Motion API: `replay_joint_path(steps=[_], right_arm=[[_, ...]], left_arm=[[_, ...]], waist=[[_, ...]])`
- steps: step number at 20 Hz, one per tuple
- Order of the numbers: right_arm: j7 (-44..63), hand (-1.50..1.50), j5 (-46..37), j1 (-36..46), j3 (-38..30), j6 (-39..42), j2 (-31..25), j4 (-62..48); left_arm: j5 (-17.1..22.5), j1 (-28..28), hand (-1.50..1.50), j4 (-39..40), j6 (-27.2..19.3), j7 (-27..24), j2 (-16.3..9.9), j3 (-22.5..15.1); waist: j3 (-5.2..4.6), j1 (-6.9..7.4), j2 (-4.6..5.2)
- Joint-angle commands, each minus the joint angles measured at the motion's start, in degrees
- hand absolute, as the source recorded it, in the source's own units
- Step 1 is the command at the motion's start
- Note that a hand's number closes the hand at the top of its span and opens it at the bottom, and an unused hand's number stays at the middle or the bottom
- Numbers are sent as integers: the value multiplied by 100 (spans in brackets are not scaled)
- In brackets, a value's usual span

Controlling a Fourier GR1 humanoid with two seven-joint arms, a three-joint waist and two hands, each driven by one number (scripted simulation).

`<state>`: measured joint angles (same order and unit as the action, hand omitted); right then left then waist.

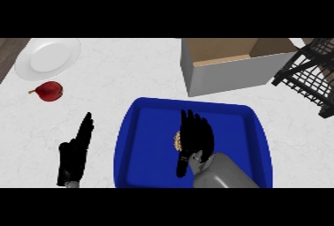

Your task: Pick the cupcake from the tray and place it in the tiered basket

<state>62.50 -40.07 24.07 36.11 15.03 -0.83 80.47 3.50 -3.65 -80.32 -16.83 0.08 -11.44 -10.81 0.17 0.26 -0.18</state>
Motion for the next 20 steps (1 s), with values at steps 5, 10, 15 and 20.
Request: replay_joint_path(steps=[5,10,15,20], right_arm=[[312,-150,-35,-6,-143,128,79,-328],[-284,150,-471,-289,-56,-175,80,-529],[-546,150,-376,353,342,-504,79,-1213],[-1202,150,-956,-447,-36,-639,-832,-558]], left_arm=[[24,135,0,210,196,162,65,165],[-177,114,0,274,195,90,126,227],[-296,-157,0,-373,116,349,146,117],[-350,-179,0,-146,87,150,255,176]], waist=[[-18,-11,18],[-18,-18,16],[-15,47,19],[-16,-50,6]])
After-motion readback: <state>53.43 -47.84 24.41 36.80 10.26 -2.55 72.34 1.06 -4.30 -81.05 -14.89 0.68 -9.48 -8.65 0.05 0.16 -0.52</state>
